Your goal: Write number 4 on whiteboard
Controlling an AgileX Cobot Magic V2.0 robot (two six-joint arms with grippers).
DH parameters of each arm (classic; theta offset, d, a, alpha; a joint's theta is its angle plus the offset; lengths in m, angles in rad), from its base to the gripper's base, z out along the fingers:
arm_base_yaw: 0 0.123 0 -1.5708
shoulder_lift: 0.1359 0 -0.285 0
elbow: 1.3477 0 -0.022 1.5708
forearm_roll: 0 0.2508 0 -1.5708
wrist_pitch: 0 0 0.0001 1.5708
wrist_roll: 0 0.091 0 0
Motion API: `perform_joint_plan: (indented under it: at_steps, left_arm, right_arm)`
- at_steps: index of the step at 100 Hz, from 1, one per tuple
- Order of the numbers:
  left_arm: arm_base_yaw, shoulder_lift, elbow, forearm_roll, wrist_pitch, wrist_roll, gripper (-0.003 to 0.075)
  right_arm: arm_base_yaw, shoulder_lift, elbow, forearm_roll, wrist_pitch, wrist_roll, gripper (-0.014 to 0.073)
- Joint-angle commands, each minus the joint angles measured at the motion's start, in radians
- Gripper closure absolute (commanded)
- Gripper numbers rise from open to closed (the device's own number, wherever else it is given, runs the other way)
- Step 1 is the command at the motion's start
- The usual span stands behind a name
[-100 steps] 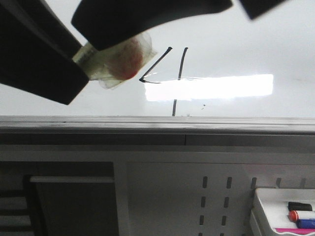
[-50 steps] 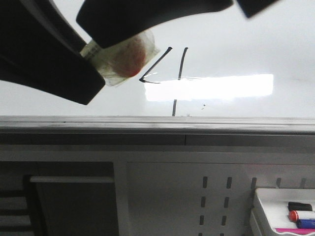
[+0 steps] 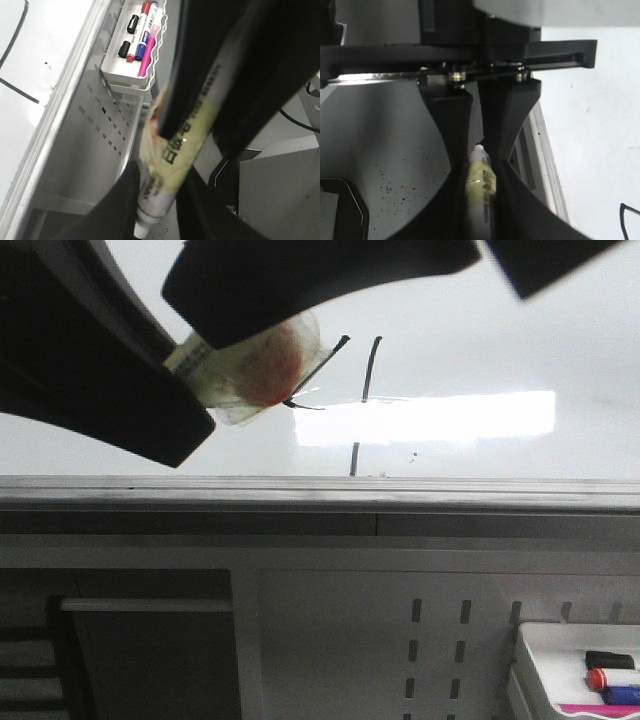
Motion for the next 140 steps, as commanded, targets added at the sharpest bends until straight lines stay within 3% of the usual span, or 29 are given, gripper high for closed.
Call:
perform_joint_plan:
  at_steps: [1,22,29,46,59,80,99,106,116,130,140]
  left_arm:
    - [0.001,-0.012,-0.034,-0.071,-0.072,-0.046,0.074]
    - [0.001,-0.012,-0.034,-0.069,-0.072,-0.031,0.0741]
    - [0.001,-0.012,-0.034,-0.058,-0.072,-0.031,0.0741]
    - [0.001,-0.012,-0.034,-0.051,-0.072,-0.031,0.0741]
    - [0.001,-0.012,-0.034,-0.053,-0.074,-0.038,0.0741]
    - [0.027,-0.012,-0.008,-0.058,-0.13,-0.121,0.0741]
    - [0.032,-0.012,0.055,-0.141,-0.369,-0.253,0.0741]
    - [0.024,-0.012,0.081,-0.218,-0.49,-0.253,0.0741]
    - [0.015,0.004,0.101,-0.328,-0.661,-0.253,0.0741]
    - [0.015,0.067,0.097,-0.434,-0.742,-0.253,0.0741]
    - [0.015,0.127,0.097,-0.484,-0.782,-0.253,0.0741]
  right_arm:
    - [0.001,-0.019,-0.027,0.024,-0.054,-0.005,0.0658]
    - [0.001,-0.019,-0.027,0.024,-0.052,-0.005,0.0634]
    - [0.001,-0.019,-0.027,0.022,-0.052,-0.005,0.0561]
    - [0.001,-0.021,-0.027,0.022,-0.067,-0.005,0.0264]
    - [0.001,-0.03,-0.027,0.022,-0.095,-0.005,0.0174]
    - [-0.031,-0.11,-0.027,0.024,-0.12,-0.005,0.0176]
    - [-0.108,-0.214,-0.027,0.076,-0.113,0.022,0.0191]
    - [-0.143,-0.243,-0.027,0.085,-0.093,0.051,0.0257]
    - [-0.194,-0.272,-0.027,0.085,-0.029,0.053,0.0422]
    - [-0.255,-0.297,-0.027,0.085,0.076,0.053,0.0651]
    - [-0.279,-0.313,-0.027,0.089,0.121,0.055,0.0658]
